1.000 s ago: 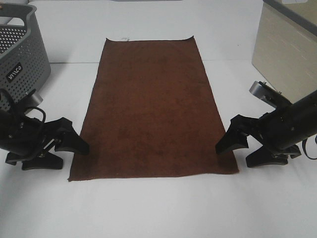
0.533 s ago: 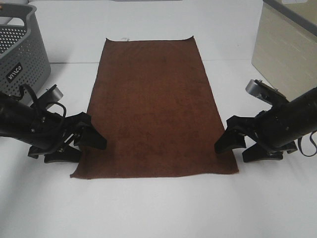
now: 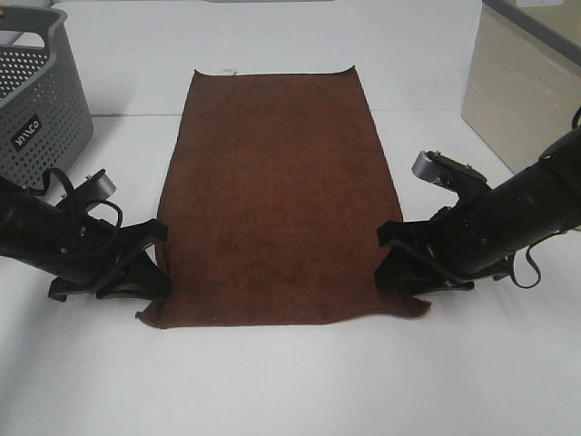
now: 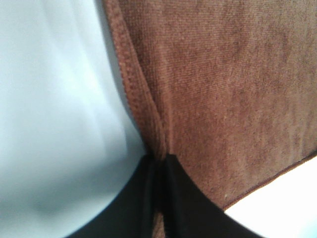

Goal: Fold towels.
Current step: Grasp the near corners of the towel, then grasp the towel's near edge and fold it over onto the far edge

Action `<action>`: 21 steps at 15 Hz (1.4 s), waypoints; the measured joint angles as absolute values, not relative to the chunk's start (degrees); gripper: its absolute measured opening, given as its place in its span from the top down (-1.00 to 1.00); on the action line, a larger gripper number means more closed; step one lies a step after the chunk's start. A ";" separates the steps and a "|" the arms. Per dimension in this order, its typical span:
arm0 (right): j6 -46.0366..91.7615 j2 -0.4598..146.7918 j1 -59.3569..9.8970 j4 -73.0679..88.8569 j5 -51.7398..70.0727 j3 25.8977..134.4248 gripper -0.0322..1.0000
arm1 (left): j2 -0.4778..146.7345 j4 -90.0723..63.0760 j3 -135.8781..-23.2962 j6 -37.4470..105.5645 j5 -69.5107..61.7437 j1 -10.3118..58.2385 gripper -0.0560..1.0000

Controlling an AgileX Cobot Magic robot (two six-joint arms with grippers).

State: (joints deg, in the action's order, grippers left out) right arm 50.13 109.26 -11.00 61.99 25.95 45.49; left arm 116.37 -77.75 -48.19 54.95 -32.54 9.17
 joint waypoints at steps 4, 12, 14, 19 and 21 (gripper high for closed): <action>46.24 110.64 -11.00 62.51 27.67 45.95 0.87 | 116.37 -76.26 -48.19 54.95 -33.46 9.17 0.89; 32.20 101.99 -11.00 50.31 32.77 46.12 0.94 | 110.29 -70.99 -48.01 47.84 -38.04 9.17 0.89; 29.51 99.81 -11.00 46.64 35.24 46.12 0.94 | 106.11 -69.39 -47.96 47.15 -42.51 9.22 0.89; 26.47 93.91 -11.00 43.20 42.28 45.38 0.94 | 93.68 -58.27 -47.44 38.27 -46.52 9.91 0.89; 26.01 91.39 -11.00 43.03 43.14 42.51 0.94 | 91.04 -55.00 -43.95 34.03 -45.38 9.91 0.89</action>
